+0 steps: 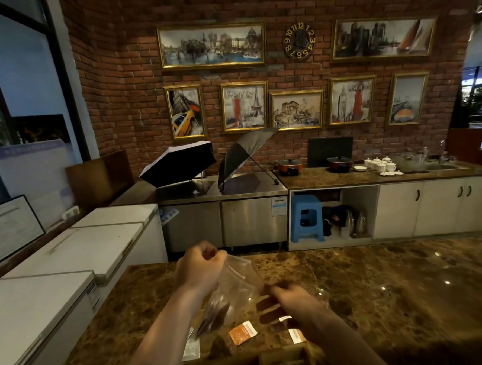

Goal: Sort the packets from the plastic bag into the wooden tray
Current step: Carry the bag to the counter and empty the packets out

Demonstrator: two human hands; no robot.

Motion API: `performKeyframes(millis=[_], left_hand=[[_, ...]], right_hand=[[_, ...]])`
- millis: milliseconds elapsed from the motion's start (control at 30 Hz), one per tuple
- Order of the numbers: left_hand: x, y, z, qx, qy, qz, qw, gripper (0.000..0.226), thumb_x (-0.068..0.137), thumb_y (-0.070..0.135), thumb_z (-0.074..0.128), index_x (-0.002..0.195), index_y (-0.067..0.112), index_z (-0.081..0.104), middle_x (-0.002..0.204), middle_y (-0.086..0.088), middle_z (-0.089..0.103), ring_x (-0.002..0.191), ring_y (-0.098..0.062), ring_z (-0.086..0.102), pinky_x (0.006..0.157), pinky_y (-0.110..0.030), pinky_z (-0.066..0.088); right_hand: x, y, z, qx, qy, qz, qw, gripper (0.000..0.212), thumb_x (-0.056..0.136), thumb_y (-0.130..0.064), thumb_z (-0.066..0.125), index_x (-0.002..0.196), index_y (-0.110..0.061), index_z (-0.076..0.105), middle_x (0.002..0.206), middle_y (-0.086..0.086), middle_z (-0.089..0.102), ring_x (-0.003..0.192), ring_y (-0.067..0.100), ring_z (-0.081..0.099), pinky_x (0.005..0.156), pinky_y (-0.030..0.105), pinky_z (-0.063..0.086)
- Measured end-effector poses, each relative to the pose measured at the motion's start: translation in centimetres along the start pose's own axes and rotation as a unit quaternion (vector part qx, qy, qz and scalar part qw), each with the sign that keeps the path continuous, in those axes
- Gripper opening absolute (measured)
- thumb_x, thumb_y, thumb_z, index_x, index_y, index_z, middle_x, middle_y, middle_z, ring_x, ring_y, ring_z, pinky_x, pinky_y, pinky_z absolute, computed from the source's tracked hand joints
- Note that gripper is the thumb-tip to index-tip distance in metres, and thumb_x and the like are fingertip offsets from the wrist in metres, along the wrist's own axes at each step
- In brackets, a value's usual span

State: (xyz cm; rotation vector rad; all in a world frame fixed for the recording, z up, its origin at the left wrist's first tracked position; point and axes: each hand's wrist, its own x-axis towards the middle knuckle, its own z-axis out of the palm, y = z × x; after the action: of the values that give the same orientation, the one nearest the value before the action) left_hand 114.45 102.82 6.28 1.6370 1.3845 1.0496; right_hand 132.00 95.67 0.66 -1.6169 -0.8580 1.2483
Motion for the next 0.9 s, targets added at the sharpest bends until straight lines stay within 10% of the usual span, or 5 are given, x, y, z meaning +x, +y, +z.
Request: performKeyframes(millis=[400,900], left_hand=[[-0.5,3.9,-0.7,-0.271,-0.039,-0.050,0.960,0.018,0.099,0.012,0.049,0.100,0.003,0.065,0.104,-0.016,0.072,0.090,-0.030,0.074,0.060,-0.037,0.062],[0.1,-4.3,-2.1,-0.268,0.012,-0.194,0.944,0.021,0.095,0.013,0.060,0.107,-0.005,0.063,0.092,-0.021,0.073,0.069,-0.033,0.073,0.058,-0.042,0.063]], right_hand=[[0.0,3.2,-0.8,0.205,-0.114,0.019,0.972,0.030,0.094,-0.007,0.055,0.118,0.002,0.068,0.122,0.028,0.066,0.112,0.039,0.063,0.105,0.061,0.045],[-0.2,3.0,-2.6,0.247,-0.081,-0.011,0.966,0.038,0.090,-0.005,0.067,0.126,-0.003,0.055,0.112,0.024,0.073,0.102,0.038,0.072,0.071,0.043,0.064]])
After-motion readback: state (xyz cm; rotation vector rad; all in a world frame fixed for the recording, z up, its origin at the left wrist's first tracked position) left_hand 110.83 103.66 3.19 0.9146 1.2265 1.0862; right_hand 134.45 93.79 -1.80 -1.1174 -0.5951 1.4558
